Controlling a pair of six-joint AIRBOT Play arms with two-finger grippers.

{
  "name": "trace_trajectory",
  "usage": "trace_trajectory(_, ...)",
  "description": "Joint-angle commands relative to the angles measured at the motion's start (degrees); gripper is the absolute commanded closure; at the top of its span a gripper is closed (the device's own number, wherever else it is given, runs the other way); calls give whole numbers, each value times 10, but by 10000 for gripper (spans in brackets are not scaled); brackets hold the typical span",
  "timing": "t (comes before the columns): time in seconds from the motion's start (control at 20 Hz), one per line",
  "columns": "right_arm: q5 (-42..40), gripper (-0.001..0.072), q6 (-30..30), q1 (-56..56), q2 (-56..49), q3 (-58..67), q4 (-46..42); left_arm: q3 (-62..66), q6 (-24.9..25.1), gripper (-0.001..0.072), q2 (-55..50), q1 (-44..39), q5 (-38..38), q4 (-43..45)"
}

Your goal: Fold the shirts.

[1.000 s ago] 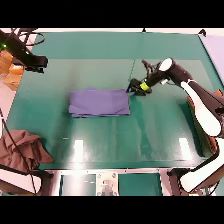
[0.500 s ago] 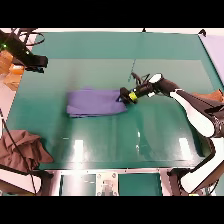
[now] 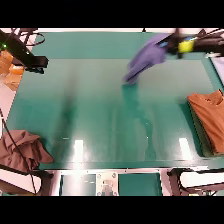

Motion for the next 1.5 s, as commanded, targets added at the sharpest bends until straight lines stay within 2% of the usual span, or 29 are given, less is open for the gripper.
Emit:
trace_trajectory(0.0, 33, 697, 56, -162, 46, 41, -9, 0, 0, 685, 0, 0, -2, -1)
trace_trajectory(0.2, 87, 697, 59, -333, 52, 37, -61, 0, 0, 685, 0, 0, -3, -4)
trace_trajectory(0.4, 174, 697, 59, -434, 54, 26, -209, -1, -2, 685, 0, 0, -2, -27)
trace_trajectory(0.65, 230, 698, 57, -447, 73, 22, -313, -3, -7, 685, -1, -2, -3, -44)
trace_trajectory(0.8, 277, 697, 101, -447, 82, -12, -377, -4, -7, 685, -2, -2, -7, -54)
trace_trajectory(0.95, 315, 696, 117, -447, 84, -103, -457, -4, -6, 685, -1, -2, -8, -56)
trace_trajectory(1.1, 305, 693, 124, -447, 84, -227, -551, -4, -6, 685, -2, -2, -7, -56)
trace_trajectory(1.15, 295, 553, 137, -448, 83, -269, -579, -4, -6, 685, -2, -2, -7, -56)
trace_trajectory(1.2, 283, 241, 138, -448, 81, -295, -581, -4, -6, 685, -2, -2, -6, -56)
trace_trajectory(1.25, 274, 101, 138, -448, 76, -306, -579, -4, -6, 685, -2, -2, -3, -56)
trace_trajectory(1.35, 271, 101, 147, -439, 66, -289, -548, -4, -6, 685, -1, -2, 2, -56)
trace_trajectory(1.45, 263, 108, 147, -416, 62, -239, -471, -4, -6, 686, -1, -2, 4, -61)
